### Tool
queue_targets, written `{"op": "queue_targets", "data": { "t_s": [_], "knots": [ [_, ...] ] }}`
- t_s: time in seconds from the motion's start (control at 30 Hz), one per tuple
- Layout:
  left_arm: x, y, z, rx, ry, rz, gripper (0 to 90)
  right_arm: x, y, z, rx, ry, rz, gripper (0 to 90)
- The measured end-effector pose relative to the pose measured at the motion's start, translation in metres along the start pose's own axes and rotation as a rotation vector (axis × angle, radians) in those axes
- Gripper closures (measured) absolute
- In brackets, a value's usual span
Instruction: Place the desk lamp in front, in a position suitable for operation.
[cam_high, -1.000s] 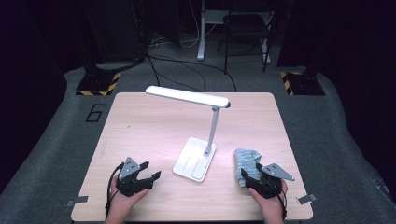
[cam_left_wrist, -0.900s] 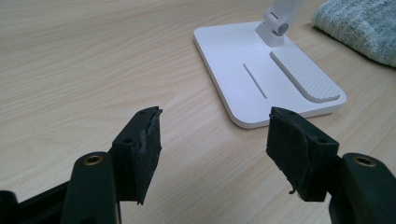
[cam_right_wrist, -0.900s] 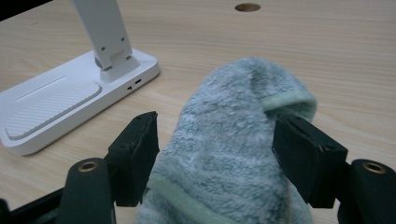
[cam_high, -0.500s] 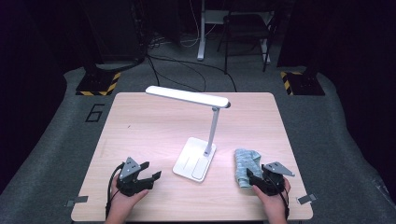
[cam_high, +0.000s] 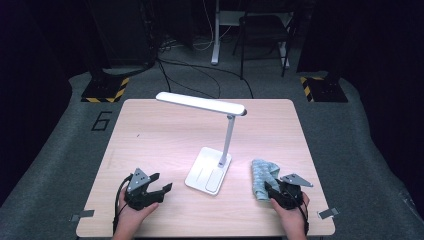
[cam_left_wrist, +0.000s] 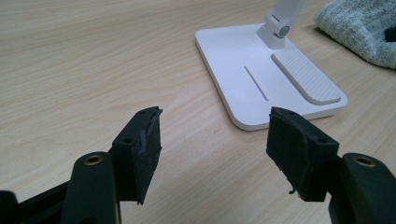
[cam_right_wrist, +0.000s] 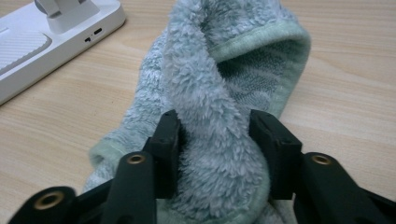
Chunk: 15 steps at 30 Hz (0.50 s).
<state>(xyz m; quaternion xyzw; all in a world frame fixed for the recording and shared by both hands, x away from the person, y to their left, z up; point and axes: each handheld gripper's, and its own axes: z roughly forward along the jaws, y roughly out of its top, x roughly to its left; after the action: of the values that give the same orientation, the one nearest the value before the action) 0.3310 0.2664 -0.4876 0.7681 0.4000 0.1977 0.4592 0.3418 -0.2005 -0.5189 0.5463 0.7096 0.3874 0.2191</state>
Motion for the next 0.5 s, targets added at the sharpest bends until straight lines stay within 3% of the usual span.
{"op": "queue_targets", "data": {
  "t_s": [0.17, 0.5],
  "knots": [
    [0.000, 0.000, 0.000, 0.001, -0.002, 0.001, 35.0, -0.006, 0.002, -0.004, -0.022, -0.021, 0.010, 64.6],
    [0.000, 0.000, 0.000, 0.000, -0.001, 0.001, 35.0, -0.027, 0.003, -0.011, -0.038, -0.080, 0.067, 65.8]
  ]
}}
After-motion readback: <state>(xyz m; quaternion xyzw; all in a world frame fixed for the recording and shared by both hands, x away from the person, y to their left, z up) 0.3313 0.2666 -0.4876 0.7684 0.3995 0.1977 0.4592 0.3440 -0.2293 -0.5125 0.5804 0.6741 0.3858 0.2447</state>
